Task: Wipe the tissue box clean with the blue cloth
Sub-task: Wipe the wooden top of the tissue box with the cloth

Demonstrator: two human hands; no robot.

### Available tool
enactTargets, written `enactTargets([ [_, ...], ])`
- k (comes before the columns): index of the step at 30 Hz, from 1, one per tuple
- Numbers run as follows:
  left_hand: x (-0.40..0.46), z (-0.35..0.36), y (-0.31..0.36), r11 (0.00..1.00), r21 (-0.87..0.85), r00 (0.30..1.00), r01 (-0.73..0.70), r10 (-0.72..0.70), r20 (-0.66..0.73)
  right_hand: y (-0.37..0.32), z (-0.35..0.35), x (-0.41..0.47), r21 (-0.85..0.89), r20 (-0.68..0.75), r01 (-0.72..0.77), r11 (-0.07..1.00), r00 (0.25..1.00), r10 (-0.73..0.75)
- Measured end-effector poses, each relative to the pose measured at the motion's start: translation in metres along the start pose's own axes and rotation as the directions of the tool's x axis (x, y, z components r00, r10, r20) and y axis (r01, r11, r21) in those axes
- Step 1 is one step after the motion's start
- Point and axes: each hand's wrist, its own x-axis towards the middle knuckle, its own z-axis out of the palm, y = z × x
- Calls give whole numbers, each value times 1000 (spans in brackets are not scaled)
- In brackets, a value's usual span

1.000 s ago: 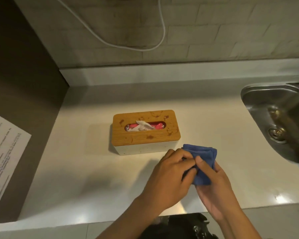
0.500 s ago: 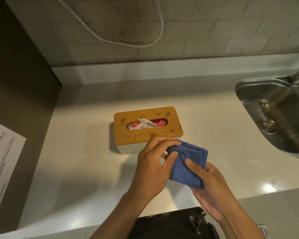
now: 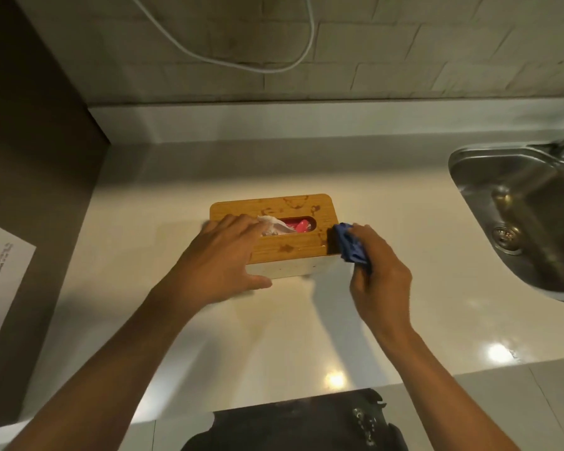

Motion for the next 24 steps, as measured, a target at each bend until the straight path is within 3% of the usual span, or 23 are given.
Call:
enactTargets([
  [8, 4, 6, -6, 1000, 6, 1000, 16, -16, 0, -1, 12, -10, -185, 186, 86, 979, 981, -51],
  [14, 10, 3, 1, 998, 23, 998, 61, -61, -25, -25, 22, -1, -231, 211, 70, 970, 977, -20],
  [19, 7, 8, 3, 990, -63, 990, 125, -128, -55, -23, 15, -14, -259, 270, 107, 960, 962, -34],
  [24, 5, 10, 10, 983, -107, 986, 146, -153, -67, -18, 13, 4, -258, 223, 64, 964, 975, -5],
])
